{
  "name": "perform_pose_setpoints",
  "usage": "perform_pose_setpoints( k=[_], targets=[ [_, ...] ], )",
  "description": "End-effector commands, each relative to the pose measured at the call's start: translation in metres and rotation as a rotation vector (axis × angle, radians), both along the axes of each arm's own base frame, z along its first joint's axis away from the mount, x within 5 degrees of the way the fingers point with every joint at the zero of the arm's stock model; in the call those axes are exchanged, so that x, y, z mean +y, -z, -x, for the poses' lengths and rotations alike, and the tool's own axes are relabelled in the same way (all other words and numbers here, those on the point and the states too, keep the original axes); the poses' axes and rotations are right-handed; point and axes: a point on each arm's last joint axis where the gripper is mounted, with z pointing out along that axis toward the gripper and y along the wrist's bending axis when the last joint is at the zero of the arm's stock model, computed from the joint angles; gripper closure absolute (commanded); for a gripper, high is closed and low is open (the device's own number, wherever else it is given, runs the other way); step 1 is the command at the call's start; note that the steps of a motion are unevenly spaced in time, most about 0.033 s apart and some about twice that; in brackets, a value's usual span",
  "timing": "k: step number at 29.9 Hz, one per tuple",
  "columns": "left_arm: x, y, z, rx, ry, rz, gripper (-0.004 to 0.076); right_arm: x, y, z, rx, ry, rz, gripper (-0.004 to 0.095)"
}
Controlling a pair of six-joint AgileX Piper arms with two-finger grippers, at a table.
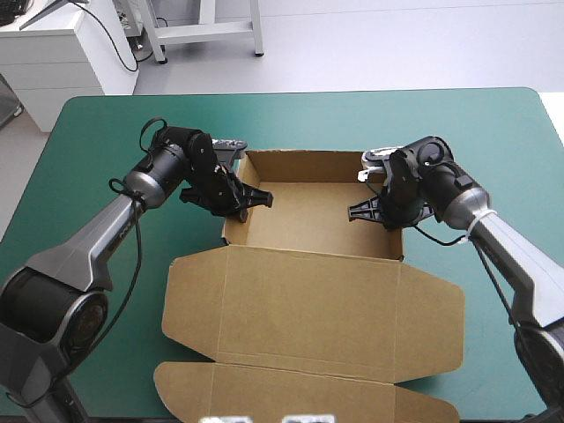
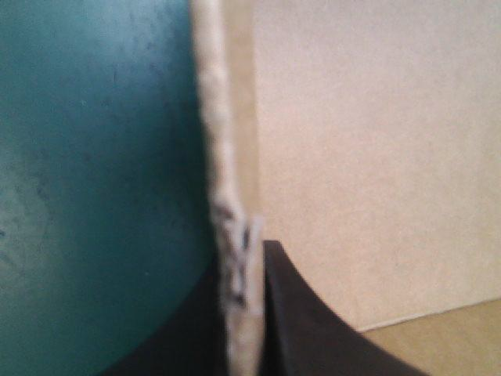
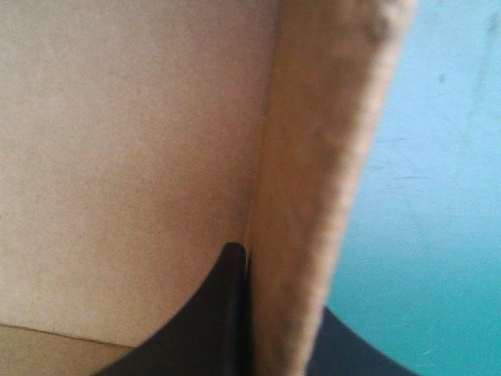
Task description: Fold the box
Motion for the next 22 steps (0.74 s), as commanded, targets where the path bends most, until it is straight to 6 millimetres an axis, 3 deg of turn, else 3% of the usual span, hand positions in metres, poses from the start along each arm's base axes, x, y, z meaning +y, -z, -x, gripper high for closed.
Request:
perform_pose_setpoints(
  k=[1,8,16,19,22],
  targets=[
    [-0.005,-0.023,0.008,-0.025,0.023,0.044,0.0731,0.009,-0.008,-0.002,-0.033,-0.066,-0.07,0.0924],
    [-0.002,-0.021,0.007,-0.018,-0.029,0.01,0.0731,0.016,0.013,-0.01,0.034,-0.062,-0.076,0.0924],
    [-0.002,-0.015,0.005,0.0,-0.027,-0.003,0.0711,0.018,0.017,-0.013,0.034,-0.044,-0.094,0.0922],
    [-0.003,-0.012,0.005,0.023,-0.024,-0.012,0.0623,0.018,0.017,-0.013,0.034,-0.044,-0.094,0.0892],
    [-0.003,-0.008,0.004,0.038,-0.023,-0.019,0.0461,0.017,0.017,-0.013,0.033,-0.042,-0.092,0.0771]
  ],
)
